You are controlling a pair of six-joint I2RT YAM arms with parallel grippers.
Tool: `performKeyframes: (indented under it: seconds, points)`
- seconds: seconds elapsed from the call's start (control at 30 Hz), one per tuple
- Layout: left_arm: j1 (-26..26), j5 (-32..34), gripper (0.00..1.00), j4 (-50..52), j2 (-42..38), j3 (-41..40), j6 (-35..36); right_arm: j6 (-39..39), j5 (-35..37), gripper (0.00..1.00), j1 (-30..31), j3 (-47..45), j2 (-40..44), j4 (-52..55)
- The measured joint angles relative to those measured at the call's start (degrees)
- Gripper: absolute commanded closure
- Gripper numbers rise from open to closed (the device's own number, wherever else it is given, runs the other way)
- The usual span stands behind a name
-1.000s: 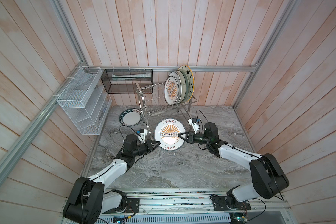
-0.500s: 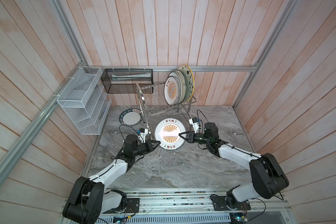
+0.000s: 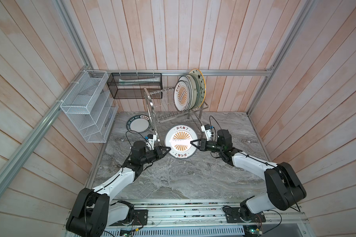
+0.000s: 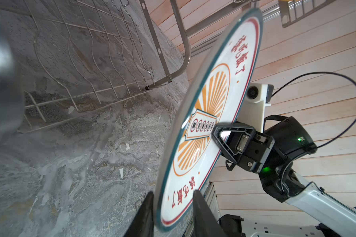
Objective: Load plates into a dish rack
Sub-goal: Place the plate on the dish rack.
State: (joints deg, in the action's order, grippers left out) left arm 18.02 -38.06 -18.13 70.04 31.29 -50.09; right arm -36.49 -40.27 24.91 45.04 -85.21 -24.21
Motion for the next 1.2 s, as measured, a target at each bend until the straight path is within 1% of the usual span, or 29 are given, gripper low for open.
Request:
performKeyframes:
  seconds: [0.1, 0.4, 0.67, 0.93, 1.2]
  points:
    - [0.0, 0.57, 0.67, 0.83, -0.9, 0.0, 0.5, 0.81, 1.66, 1.0, -1.18, -0.17, 1.16, 1.42]
    - [0.02, 3.43, 0.62, 3.21, -3.58, 0.0, 2.12, 4.09, 8.31, 1.0, -4.87, -1.2, 6.71, 6.71]
    - [0.02, 6.38, 0.62, 5.86, -5.11, 0.0, 3.21, 8.76, 16.37, 1.0, -6.62, -1.42, 11.74, 14.36]
    - [0.0, 10.8, 0.61, 9.75, -6.34, 0.0, 3.13, 10.51, 25.11, 1.0, -9.6, -3.39, 20.15, 21.29]
    - [0.02, 12.0, 0.61, 11.76, -7.72, 0.0, 3.13, 13.03, 35.32, 1.0, -13.22, -2.73, 30.4, 27.34]
